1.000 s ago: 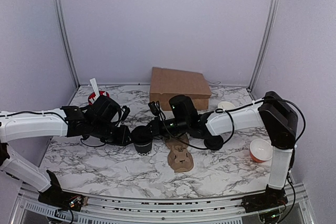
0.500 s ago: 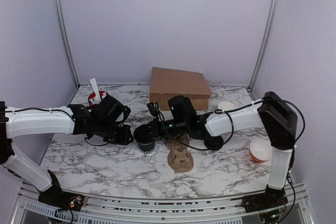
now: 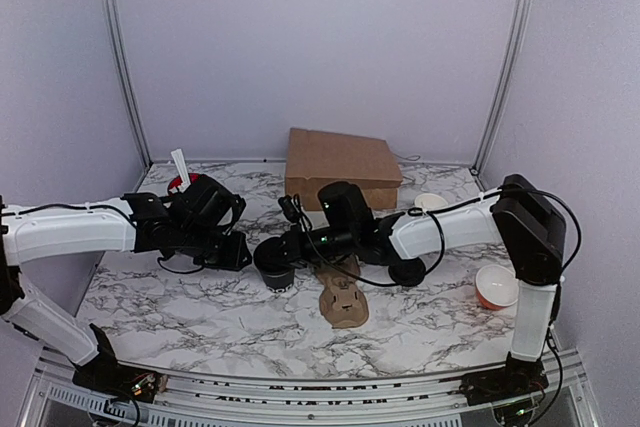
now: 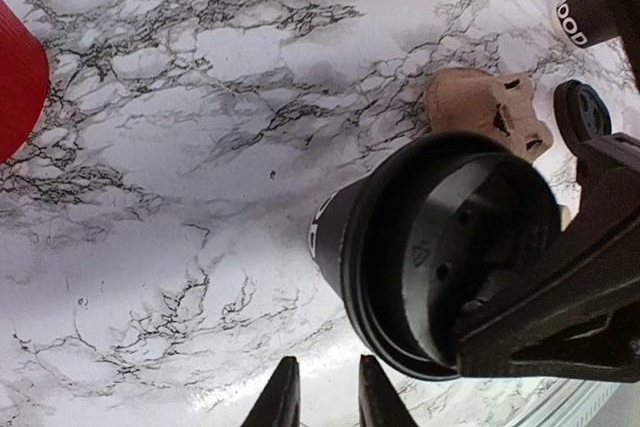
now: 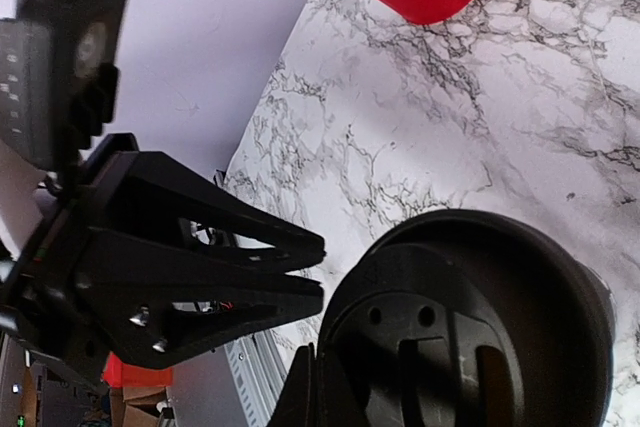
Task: Pack the takeout coffee
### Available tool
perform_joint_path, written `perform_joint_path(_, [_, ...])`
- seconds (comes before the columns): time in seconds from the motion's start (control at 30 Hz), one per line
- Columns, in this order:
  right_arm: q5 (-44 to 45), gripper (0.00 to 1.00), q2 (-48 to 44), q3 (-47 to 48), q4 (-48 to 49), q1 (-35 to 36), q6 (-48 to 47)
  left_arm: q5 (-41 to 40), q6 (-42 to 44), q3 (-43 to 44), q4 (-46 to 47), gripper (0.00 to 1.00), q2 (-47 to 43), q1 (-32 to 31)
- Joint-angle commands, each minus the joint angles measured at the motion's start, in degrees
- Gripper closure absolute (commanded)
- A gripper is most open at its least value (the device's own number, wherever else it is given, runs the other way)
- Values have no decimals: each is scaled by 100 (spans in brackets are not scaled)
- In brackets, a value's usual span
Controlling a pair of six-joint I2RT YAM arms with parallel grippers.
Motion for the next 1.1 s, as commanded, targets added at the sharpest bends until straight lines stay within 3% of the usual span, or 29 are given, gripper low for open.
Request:
perform_joint_path(0.0, [153,100,159,291,-852,-53,-125,-115,-61,228,-223,80,-275,-10])
perform_joint_path(0.17, [199,96,-65,689,-1003,-134,-234,-40,-62,254,-228,80,-290,0])
perform_joint_path(0.4, [106,91,-164,346,-739,-320,-311,-25,-67,270,-149,80,-222,25])
perform_joint_path(1.07, [25,92,118,148,-697,-326,-233,-32,14,588,50,81,474,174])
